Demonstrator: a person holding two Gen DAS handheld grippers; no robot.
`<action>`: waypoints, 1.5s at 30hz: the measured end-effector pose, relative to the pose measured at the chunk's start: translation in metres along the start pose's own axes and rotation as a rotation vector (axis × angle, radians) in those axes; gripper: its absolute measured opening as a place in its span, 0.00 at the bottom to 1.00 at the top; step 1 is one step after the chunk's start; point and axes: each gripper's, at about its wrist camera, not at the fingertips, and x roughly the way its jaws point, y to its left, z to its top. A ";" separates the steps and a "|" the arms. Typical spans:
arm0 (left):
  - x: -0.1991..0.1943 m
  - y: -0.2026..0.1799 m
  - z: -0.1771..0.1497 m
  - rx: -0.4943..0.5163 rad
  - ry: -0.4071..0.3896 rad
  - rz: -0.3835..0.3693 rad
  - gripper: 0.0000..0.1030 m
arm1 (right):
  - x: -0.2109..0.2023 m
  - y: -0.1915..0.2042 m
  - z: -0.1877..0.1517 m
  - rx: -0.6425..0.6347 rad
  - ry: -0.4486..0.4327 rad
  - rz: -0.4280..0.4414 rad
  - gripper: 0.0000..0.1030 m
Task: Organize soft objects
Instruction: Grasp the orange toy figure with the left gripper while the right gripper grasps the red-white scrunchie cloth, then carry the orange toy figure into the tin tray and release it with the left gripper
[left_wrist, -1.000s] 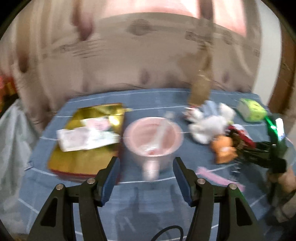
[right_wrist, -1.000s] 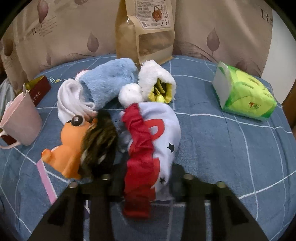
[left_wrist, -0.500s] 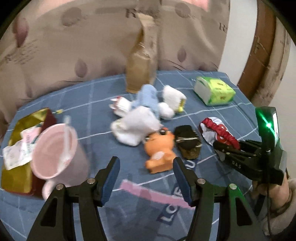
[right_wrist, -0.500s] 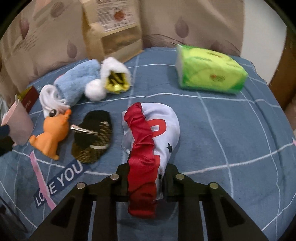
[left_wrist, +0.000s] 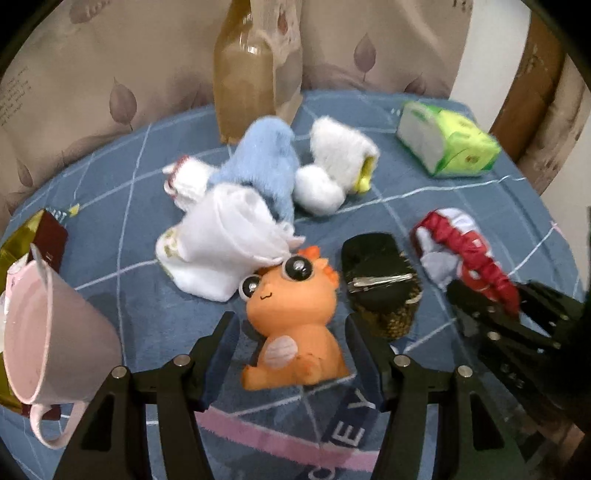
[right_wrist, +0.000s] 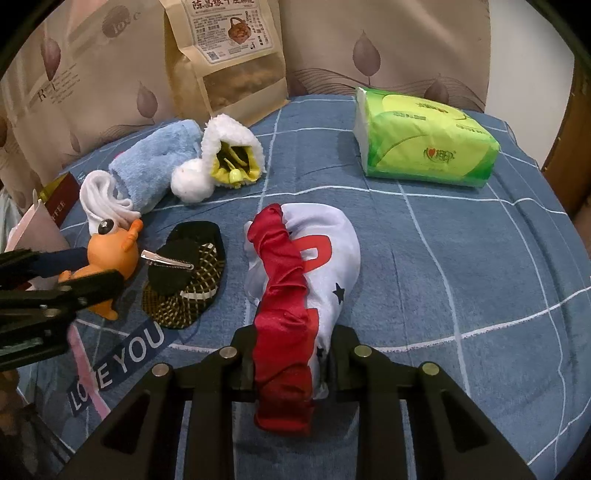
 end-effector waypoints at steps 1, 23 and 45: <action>0.004 0.001 0.000 -0.004 0.013 -0.001 0.59 | 0.000 0.001 0.000 0.001 -0.001 0.002 0.24; -0.049 0.006 -0.015 0.007 -0.062 -0.062 0.49 | 0.002 0.007 0.000 -0.027 -0.012 -0.021 0.25; -0.146 0.121 -0.022 -0.127 -0.218 0.160 0.49 | 0.001 0.013 -0.003 -0.046 -0.017 -0.037 0.25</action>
